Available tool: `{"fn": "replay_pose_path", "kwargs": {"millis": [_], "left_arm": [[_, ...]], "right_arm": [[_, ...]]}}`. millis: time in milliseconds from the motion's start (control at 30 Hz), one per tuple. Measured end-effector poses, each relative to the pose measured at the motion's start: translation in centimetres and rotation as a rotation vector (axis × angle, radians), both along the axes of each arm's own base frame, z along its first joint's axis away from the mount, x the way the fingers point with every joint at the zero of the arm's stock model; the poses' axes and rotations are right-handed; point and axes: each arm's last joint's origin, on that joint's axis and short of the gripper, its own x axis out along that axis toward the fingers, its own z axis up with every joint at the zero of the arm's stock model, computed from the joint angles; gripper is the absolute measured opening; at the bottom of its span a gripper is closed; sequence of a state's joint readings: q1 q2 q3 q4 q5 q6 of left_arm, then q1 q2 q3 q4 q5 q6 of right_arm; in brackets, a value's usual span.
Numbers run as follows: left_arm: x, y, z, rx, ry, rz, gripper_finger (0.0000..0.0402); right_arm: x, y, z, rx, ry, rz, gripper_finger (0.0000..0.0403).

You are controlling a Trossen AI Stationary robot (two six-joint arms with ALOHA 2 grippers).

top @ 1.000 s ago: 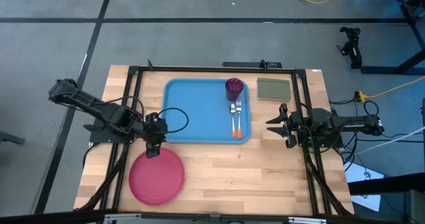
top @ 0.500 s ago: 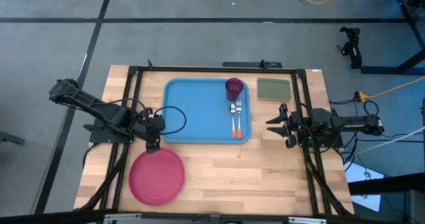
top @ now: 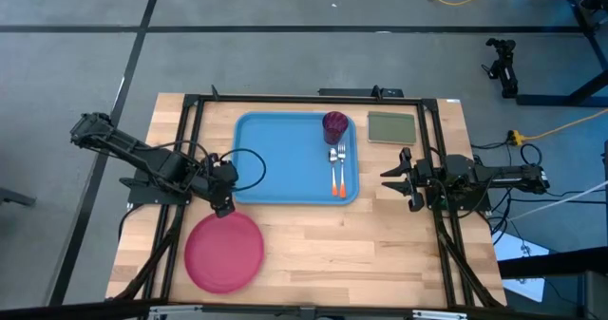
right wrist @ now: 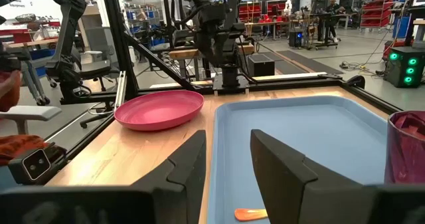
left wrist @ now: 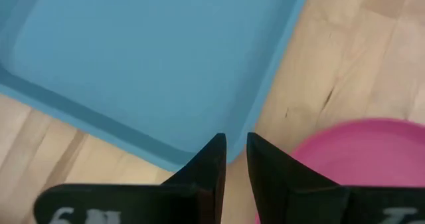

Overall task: Pick and place plate/cup/fork/spoon on tray
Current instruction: Put the red plate on the blue tray

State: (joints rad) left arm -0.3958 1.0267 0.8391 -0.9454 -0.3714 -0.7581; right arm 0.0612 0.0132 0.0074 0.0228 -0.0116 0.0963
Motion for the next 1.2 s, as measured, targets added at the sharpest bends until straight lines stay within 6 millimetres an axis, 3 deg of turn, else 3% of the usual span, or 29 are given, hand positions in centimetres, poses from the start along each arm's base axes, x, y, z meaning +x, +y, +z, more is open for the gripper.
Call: {"fn": "replay_pose_path", "kwargs": {"millis": [667,900,1200], "left_arm": [[-0.3,0.0,-0.1,-0.039,0.026,0.039,0.0056],[-1.4,-0.3,-0.6,-0.053,0.120,0.099,0.0092],[-2.8,-1.1,-4.9,-0.019,0.222,0.017,0.0136]], "right_arm": [[0.0,0.0,0.0,0.000,0.000,0.000,0.0124],[0.0,0.0,0.0,0.000,0.000,0.000,0.0124],[0.0,0.0,0.0,0.000,0.000,0.000,0.0124]]}}
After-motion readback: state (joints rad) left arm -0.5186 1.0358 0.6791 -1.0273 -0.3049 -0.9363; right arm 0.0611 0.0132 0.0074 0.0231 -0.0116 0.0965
